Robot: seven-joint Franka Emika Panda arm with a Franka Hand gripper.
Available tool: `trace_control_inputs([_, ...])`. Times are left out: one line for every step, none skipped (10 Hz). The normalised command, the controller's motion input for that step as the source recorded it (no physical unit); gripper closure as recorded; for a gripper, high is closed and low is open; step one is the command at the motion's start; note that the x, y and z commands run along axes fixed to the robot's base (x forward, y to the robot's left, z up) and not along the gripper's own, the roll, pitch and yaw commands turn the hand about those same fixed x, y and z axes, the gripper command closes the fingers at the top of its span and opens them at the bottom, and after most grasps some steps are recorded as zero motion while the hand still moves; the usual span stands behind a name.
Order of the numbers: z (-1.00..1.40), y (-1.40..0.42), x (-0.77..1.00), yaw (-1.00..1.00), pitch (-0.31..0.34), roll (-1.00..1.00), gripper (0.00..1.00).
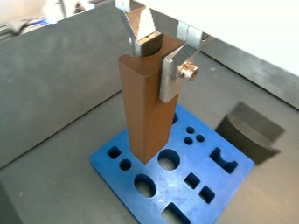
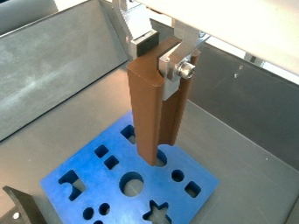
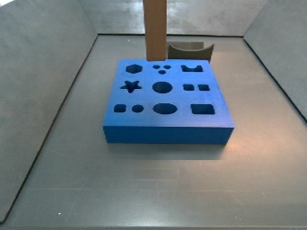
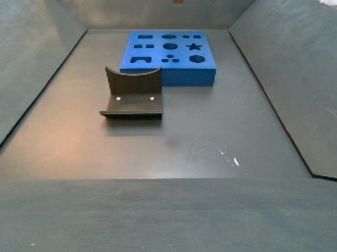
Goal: Insert the arch object.
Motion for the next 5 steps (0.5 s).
trace_control_inputs([-0.23, 0.11, 0.23, -0.90, -0.011, 0.07, 1.00])
trace_control_inputs([-0.24, 0.11, 0.30, -0.85, -0.001, 0.09, 1.00])
trace_control_inputs([-0.23, 0.15, 0.39, -0.79, 0.000, 0.09, 1.00])
trace_control_inputs([-0.23, 0.21, 0.48, -0.72, 0.000, 0.08, 1.00])
trace_control_inputs([-0.29, 0.33, 0.58, -0.61, 0.000, 0.05, 1.00])
